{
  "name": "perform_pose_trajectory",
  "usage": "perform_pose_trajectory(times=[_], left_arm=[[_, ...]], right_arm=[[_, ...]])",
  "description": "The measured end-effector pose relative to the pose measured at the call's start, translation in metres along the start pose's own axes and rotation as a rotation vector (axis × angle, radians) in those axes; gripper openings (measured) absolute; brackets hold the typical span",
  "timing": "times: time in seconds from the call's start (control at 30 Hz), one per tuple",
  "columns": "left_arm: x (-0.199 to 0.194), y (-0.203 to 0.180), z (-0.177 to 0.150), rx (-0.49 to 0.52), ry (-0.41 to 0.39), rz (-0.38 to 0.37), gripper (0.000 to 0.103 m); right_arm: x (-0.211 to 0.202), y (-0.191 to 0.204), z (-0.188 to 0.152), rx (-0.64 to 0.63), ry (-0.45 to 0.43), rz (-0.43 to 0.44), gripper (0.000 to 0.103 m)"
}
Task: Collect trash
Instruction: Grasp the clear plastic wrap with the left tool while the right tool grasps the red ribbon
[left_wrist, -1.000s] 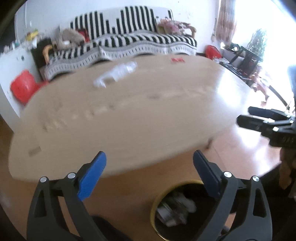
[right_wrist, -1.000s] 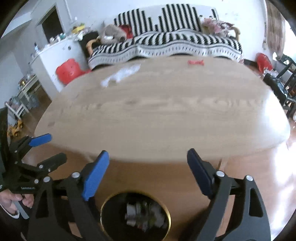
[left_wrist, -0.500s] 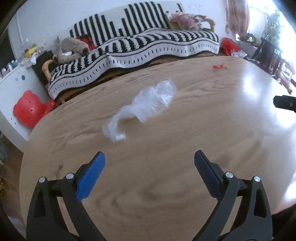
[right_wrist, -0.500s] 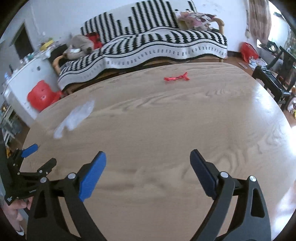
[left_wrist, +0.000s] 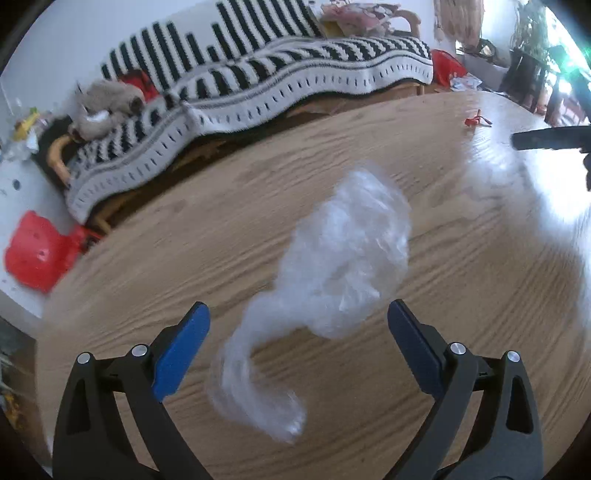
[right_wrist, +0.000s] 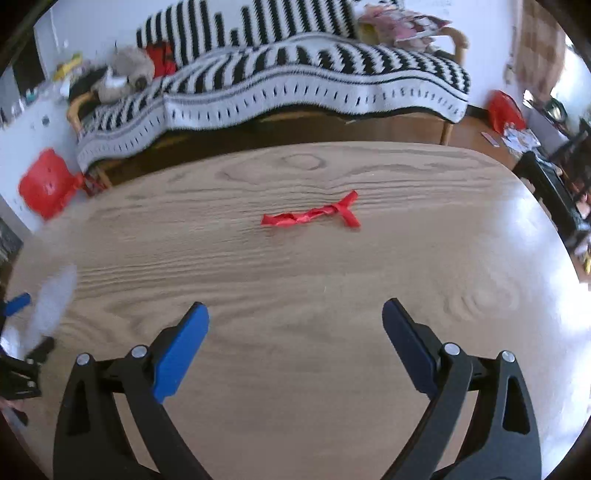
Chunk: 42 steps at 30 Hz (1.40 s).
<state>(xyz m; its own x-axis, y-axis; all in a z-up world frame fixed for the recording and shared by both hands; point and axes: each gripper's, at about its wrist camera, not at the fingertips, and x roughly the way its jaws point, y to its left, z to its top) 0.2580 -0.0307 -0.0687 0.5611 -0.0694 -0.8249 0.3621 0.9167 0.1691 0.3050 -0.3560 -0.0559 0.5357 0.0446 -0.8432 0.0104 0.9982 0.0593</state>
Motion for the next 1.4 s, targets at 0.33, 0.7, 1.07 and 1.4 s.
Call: perform_pose_trajectory(times=[0.33,0.7,1.07,1.4], left_arm=[[0.026,-0.002,0.017,-0.08,0.008,-0.097,0.096],[0.021,-0.009,0.022,-0.114,0.004,-0.115,0.049],[0.002,-0.017,0.011,-0.131,-0.004,-0.069,0.022],[-0.095,-0.026,-0.012,-0.166,-0.067,-0.037,0.022]], right_arm=[[0.047,-0.001,0.057,-0.025,0.004,-0.049,0.092],[0.063,0.0,0.059,-0.037,0.008,-0.054,0.079],[0.033,0.013,0.034,-0.055,-0.037,-0.015,0.061],[-0.092,0.06,-0.051,-0.111,-0.086,0.11,0.062]])
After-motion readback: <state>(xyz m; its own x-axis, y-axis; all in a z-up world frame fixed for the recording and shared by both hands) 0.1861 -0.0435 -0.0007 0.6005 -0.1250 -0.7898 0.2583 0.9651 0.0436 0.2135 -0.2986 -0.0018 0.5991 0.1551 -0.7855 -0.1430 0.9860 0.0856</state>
